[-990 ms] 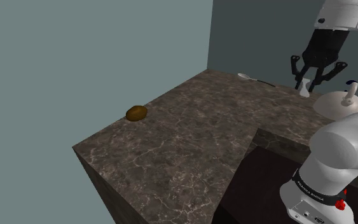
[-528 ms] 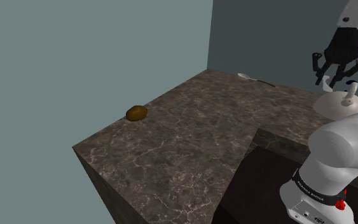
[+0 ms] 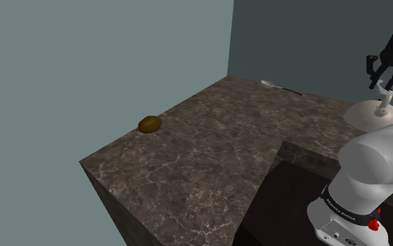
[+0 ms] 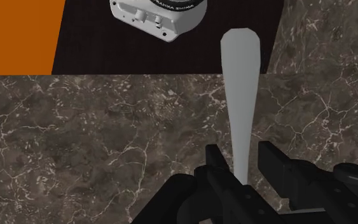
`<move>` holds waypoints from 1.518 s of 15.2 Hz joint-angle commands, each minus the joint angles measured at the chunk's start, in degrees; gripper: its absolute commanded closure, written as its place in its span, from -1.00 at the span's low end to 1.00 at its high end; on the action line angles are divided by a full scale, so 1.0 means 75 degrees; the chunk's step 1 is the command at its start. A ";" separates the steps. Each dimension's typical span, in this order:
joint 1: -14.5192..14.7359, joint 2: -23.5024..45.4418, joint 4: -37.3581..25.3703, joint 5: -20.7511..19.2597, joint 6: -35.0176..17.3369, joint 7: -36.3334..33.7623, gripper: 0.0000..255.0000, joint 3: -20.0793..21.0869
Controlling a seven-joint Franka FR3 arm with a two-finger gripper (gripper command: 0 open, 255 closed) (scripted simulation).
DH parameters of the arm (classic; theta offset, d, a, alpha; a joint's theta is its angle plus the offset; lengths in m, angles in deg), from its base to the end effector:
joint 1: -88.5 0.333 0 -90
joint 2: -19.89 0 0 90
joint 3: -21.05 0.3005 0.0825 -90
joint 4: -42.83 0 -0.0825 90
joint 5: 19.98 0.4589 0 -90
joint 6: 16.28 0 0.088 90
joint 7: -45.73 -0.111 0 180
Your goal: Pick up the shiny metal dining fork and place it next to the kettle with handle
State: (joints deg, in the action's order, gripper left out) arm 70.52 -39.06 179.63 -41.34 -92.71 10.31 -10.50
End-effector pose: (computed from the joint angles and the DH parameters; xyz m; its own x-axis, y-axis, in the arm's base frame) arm 0.1647 -0.3211 0.5585 0.2807 -0.9486 -0.1459 -0.9594 -0.2819 -0.0129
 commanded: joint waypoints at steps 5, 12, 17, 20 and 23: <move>0.0080 0.0324 -0.0210 -0.0536 -0.0316 0.0506 1.00 -0.0743; -0.0038 0.0147 0.0521 -0.0824 -0.0889 0.0469 1.00 -0.1046; -0.0119 0.0070 0.1006 -0.1055 -0.1312 0.0447 1.00 -0.1299; -0.0164 0.0046 0.1282 -0.1205 -0.1573 0.0434 1.00 -0.1467; -0.0206 0.0040 0.1546 -0.1363 -0.1840 0.0422 1.00 -0.1647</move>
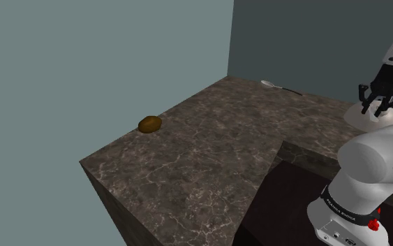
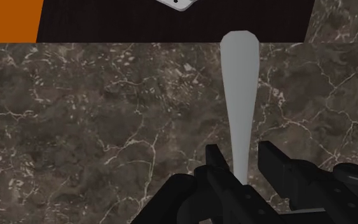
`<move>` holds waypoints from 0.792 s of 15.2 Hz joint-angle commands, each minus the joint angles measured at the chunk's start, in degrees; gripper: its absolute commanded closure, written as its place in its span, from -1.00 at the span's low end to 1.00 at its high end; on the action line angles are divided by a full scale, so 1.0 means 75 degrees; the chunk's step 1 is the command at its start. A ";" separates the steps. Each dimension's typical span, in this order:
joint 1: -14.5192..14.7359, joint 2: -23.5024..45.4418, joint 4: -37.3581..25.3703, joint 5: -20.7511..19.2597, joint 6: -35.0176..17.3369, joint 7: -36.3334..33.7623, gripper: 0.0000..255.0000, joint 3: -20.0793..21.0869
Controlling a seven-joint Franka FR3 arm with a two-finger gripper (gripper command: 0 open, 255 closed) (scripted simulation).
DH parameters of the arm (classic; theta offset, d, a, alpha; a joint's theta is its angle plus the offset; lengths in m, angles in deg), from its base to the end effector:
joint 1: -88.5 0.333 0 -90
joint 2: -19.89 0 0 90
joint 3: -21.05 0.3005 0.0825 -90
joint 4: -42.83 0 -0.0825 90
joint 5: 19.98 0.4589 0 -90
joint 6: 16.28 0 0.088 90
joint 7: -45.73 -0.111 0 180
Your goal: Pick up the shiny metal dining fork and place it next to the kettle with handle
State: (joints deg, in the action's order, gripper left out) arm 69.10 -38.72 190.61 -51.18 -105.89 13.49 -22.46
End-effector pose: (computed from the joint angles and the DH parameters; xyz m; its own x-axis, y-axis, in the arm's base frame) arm 0.1484 -0.3615 0.4359 0.2805 -0.9487 -0.1459 -0.9594 -0.2819 -0.0115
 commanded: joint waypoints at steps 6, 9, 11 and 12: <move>-0.0086 0.0042 0.0574 -0.0394 -0.0641 -0.0027 1.00 -0.0454; -0.0110 0.0099 0.0800 -0.0578 -0.0935 -0.0040 1.00 -0.0676; -0.0122 0.0151 0.0942 -0.0706 -0.1137 -0.0050 1.00 -0.0832; -0.0126 0.0180 0.1011 -0.0772 -0.1240 -0.0055 1.00 -0.0913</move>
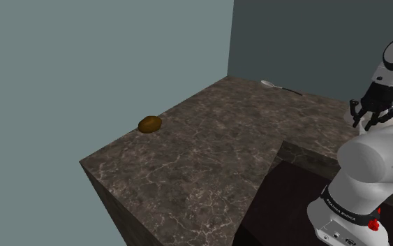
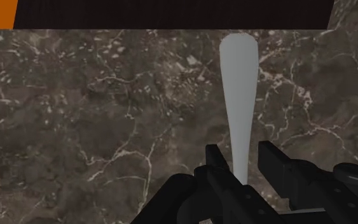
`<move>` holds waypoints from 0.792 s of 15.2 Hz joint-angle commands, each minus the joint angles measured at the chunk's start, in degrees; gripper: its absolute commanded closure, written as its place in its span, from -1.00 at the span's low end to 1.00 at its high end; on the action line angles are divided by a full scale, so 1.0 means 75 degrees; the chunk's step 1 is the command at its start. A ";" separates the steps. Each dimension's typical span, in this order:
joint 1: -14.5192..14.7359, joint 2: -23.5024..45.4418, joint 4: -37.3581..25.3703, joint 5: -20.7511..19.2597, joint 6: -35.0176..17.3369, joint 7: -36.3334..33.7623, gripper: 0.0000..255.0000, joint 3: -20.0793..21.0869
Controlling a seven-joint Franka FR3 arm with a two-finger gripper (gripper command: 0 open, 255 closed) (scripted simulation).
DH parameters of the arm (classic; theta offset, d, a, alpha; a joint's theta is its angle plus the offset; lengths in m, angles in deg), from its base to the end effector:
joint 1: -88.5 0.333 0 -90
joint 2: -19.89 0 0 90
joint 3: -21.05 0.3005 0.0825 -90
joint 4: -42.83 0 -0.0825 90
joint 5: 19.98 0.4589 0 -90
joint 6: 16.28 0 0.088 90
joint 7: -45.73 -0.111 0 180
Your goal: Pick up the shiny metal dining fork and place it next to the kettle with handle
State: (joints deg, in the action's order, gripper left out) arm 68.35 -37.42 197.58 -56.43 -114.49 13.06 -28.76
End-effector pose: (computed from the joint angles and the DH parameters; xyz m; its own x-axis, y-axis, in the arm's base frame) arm 0.1483 -0.3594 0.3617 0.2805 -0.9487 -0.1460 -0.9594 -0.2819 -0.0114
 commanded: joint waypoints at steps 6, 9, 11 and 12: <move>-0.0015 0.0248 0.0458 -0.0485 -0.0744 -0.0035 1.00 -0.0599; 0.0017 0.0411 0.0621 -0.0702 -0.1091 -0.0059 1.00 -0.0891; 0.0051 0.0536 0.0720 -0.0851 -0.1331 -0.0077 1.00 -0.1097; 0.0073 0.0603 0.0766 -0.0927 -0.1454 -0.0087 1.00 -0.1205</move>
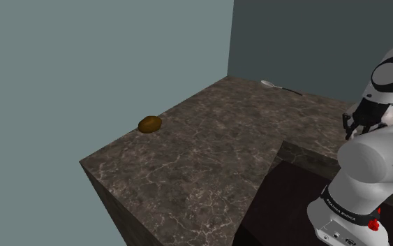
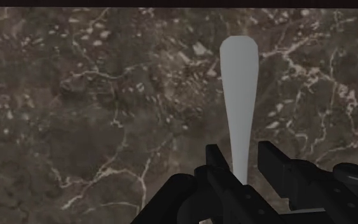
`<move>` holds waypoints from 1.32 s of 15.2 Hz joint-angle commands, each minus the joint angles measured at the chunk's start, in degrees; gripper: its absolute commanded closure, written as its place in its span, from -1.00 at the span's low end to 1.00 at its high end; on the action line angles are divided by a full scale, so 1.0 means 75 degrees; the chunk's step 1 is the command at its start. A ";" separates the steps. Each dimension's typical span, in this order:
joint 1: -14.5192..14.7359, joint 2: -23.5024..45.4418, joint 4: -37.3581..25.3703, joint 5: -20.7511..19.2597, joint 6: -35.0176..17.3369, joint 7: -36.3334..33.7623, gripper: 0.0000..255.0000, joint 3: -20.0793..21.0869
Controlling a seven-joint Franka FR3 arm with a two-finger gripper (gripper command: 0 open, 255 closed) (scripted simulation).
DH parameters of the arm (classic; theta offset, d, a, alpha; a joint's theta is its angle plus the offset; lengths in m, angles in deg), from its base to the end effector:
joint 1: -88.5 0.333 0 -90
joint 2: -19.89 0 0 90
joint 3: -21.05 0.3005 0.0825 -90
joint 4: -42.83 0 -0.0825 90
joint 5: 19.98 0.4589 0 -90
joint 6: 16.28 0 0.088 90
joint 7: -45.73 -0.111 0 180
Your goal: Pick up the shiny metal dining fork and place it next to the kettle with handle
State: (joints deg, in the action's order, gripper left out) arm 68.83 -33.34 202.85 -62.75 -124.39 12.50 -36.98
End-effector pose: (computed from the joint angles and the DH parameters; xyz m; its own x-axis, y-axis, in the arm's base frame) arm 0.1450 -0.3549 0.2860 0.2807 -0.9487 -0.1459 -0.9593 -0.2821 -0.0112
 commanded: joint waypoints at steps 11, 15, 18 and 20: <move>0.0025 0.0103 0.0091 -0.0133 -0.0211 -0.0019 -1.00 -0.0178; 0.0014 -0.0021 -0.0064 0.0055 0.0072 0.0013 -1.00 0.0055; 0.0047 -0.0260 -0.0555 0.0540 0.0804 0.0088 -1.00 0.0626; 0.0047 -0.0259 -0.0555 0.0541 0.0804 0.0089 -1.00 0.0627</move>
State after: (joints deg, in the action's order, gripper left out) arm 69.01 -35.29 199.03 -58.99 -118.70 13.16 -32.53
